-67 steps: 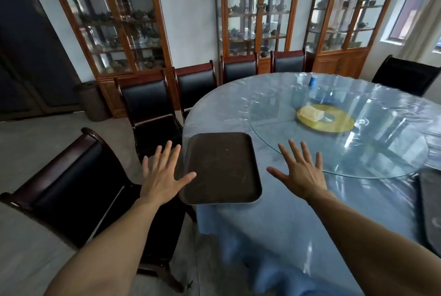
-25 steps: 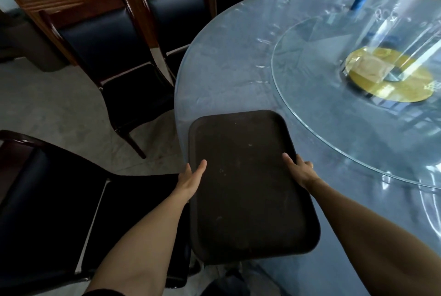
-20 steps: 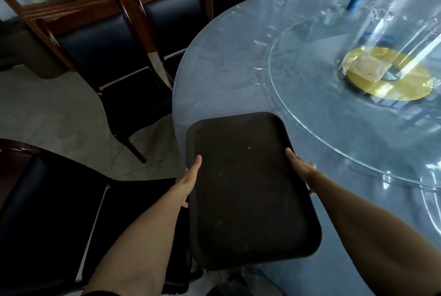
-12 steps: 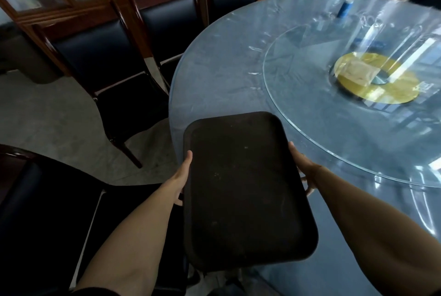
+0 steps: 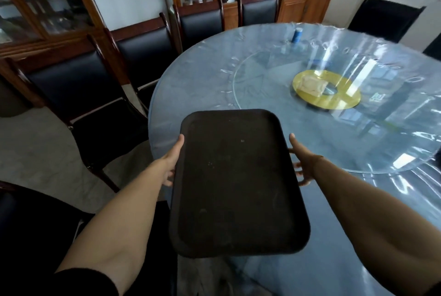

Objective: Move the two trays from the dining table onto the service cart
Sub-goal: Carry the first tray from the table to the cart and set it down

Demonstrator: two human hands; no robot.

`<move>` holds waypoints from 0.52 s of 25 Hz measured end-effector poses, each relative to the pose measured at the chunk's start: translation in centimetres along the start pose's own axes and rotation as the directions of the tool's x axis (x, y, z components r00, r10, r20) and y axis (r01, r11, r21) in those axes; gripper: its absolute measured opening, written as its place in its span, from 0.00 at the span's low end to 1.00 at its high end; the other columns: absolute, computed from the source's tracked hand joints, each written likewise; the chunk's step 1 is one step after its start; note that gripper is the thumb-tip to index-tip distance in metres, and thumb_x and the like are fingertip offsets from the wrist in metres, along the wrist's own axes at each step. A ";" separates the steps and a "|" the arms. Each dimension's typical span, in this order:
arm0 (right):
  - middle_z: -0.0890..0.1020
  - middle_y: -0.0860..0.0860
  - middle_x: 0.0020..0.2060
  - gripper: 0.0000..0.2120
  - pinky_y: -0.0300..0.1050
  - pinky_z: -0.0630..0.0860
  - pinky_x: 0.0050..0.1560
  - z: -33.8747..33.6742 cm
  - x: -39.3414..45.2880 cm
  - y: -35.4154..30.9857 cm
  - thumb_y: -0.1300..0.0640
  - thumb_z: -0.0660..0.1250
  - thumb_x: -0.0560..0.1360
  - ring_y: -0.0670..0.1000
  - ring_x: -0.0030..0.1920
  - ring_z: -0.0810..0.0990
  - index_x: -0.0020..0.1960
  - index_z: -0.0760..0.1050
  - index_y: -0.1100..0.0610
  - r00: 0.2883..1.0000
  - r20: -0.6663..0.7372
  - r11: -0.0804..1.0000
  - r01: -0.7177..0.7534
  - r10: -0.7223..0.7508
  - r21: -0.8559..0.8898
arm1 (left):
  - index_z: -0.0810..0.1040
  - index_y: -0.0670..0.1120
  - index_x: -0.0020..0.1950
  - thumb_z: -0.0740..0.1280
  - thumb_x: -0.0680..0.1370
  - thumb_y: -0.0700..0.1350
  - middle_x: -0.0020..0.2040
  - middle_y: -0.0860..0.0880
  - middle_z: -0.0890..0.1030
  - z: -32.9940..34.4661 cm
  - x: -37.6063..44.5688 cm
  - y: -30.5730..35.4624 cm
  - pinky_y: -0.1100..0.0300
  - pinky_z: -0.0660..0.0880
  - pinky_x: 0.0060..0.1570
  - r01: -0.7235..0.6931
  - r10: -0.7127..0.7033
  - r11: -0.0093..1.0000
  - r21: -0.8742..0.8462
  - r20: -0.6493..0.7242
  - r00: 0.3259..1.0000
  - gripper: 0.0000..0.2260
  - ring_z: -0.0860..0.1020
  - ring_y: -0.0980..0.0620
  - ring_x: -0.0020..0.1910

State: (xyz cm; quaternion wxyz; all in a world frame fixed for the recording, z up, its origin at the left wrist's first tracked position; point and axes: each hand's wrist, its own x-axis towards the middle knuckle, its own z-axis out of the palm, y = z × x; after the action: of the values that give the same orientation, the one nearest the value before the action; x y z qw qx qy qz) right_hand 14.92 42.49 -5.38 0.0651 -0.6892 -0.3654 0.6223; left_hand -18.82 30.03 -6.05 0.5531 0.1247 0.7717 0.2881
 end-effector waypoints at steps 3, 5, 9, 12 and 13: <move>0.72 0.56 0.59 0.39 0.61 0.67 0.56 -2.9 -2.6 0.4 0.23 0.46 0.71 0.59 0.59 0.70 0.69 0.69 0.47 0.999 -0.014 0.998 0.041 -0.041 0.041 | 0.72 0.47 0.68 0.55 0.66 0.81 0.62 0.40 0.78 1.6 -1.9 2.1 0.41 0.68 0.68 -0.066 0.065 0.996 0.053 0.015 0.998 0.45 0.74 0.39 0.64; 0.71 0.56 0.61 0.39 0.60 0.66 0.57 -5.0 -4.2 1.1 0.23 0.46 0.71 0.60 0.60 0.69 0.69 0.68 0.47 0.998 -0.030 0.996 0.065 -0.064 0.054 | 0.74 0.46 0.62 0.55 0.66 0.81 0.57 0.40 0.79 2.8 -3.4 3.2 0.44 0.71 0.63 -0.106 0.102 0.990 0.089 0.047 0.994 0.44 0.77 0.40 0.60; 0.72 0.55 0.62 0.39 0.61 0.66 0.59 -9.9 -7.3 3.6 0.23 0.45 0.71 0.61 0.64 0.70 0.67 0.70 0.49 0.993 -0.068 0.987 0.109 -0.101 0.119 | 0.78 0.44 0.60 0.53 0.67 0.81 0.56 0.39 0.80 6.5 -6.1 4.7 0.49 0.74 0.50 -0.188 0.173 0.968 0.164 0.101 0.980 0.45 0.78 0.41 0.54; 0.73 0.56 0.62 0.40 0.61 0.68 0.58 -13.6 -9.5 6.4 0.22 0.45 0.71 0.61 0.60 0.72 0.66 0.71 0.50 0.987 -0.113 0.975 0.131 -0.112 0.180 | 0.78 0.44 0.62 0.52 0.68 0.81 0.59 0.38 0.80 9.9 -8.4 5.4 0.48 0.74 0.54 -0.238 0.210 0.952 0.194 0.155 0.965 0.45 0.78 0.40 0.57; 0.74 0.56 0.61 0.40 0.61 0.68 0.58 -15.1 -10.5 7.6 0.22 0.45 0.71 0.61 0.58 0.73 0.65 0.71 0.50 0.984 -0.133 0.968 0.145 -0.119 0.207 | 0.78 0.44 0.62 0.52 0.68 0.81 0.59 0.38 0.80 11.4 -9.2 5.5 0.47 0.74 0.56 -0.254 0.219 0.945 0.209 0.176 0.960 0.45 0.78 0.40 0.58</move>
State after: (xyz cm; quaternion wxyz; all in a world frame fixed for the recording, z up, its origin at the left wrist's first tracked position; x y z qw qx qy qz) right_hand 32.22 36.35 2.20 0.2026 -0.6881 -0.3361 0.6103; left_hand -5.64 33.26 1.80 0.5530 0.3008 0.7352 0.2512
